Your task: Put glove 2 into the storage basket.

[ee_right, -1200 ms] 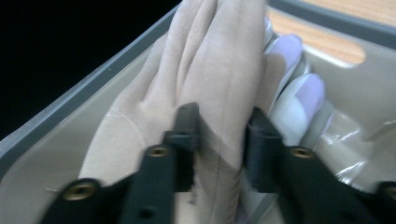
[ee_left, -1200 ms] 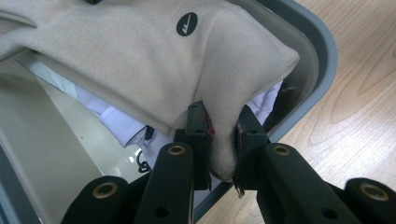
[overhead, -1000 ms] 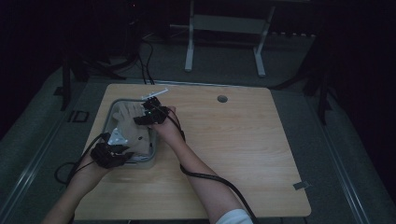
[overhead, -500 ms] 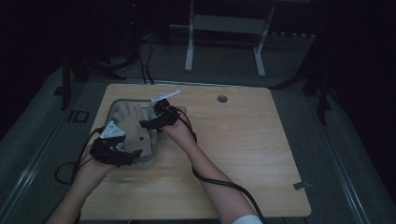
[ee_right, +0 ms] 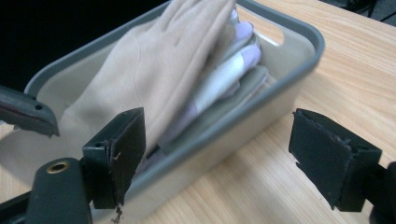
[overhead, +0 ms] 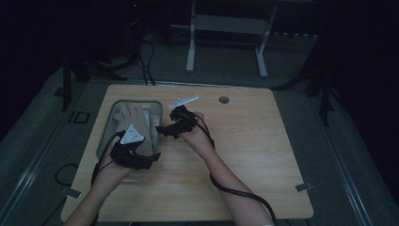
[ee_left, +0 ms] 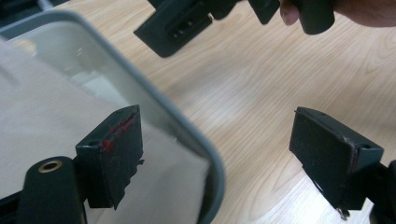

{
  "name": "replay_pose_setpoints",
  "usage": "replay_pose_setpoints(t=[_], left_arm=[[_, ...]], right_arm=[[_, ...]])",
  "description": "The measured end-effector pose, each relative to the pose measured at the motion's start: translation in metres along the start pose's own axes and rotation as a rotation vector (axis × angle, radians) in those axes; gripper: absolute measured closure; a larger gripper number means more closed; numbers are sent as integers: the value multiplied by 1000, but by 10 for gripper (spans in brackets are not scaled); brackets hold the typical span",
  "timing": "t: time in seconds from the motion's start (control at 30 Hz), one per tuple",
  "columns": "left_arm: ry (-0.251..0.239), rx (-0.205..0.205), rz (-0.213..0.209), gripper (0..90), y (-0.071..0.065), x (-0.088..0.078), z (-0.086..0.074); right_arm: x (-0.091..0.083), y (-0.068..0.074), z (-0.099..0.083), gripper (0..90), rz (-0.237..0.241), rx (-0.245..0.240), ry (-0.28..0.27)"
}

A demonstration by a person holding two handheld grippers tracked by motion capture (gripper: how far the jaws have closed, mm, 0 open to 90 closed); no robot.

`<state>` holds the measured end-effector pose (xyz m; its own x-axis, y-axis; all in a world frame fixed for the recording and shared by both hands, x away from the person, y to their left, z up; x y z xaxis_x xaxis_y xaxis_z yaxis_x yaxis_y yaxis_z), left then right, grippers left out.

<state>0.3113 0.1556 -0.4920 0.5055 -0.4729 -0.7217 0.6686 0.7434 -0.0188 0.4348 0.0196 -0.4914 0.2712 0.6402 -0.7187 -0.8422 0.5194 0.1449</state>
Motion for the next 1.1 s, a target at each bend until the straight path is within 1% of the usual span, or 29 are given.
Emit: replay_pose_setpoints(t=[0.13,0.4,0.5,0.63,0.67,0.7,0.8,0.9,0.93,1.03,1.1], left_arm=[[-1,22,-32,177,-10,9,4],[-17,59,-85,176,-28,22,11],[-14,96,-95,176,-36,29,12],[-21,105,-129,176,-46,39,13],[-20,114,-138,176,-49,42,14],[-17,119,-149,176,-52,45,14],[-8,135,-164,177,-60,52,15],[-6,144,-180,176,-67,60,15],[1,147,-188,177,-69,62,15],[10,151,-207,176,-75,71,13],[23,162,-217,176,-78,76,12]], right_arm=[[-8,-5,-12,187,-10,-5,6],[-20,-15,-34,187,-22,13,8],[-24,-20,-43,189,-31,28,6],[-29,-26,-55,190,-43,33,8],[-30,-28,-58,190,-44,32,10],[-31,-29,-61,190,-47,35,12],[-34,-33,-70,189,-48,39,19],[-38,-37,-79,190,-47,55,12],[-39,-38,-82,190,-46,60,12],[-41,-43,-93,190,-54,65,22],[-42,-46,-100,190,-62,65,30]])
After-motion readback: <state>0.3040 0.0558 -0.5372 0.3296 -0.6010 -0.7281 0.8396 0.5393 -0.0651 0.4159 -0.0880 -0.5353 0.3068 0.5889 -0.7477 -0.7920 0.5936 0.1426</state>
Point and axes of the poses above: each handheld gripper's, and its own axes: x roughly forward along the jaws, z roughly out of its top, y roughly to its left, the point moved 4 cm from there along x, roughly forward along the jaws, and after that the axes turned 8 degrees about y, right-handed, at the moved point
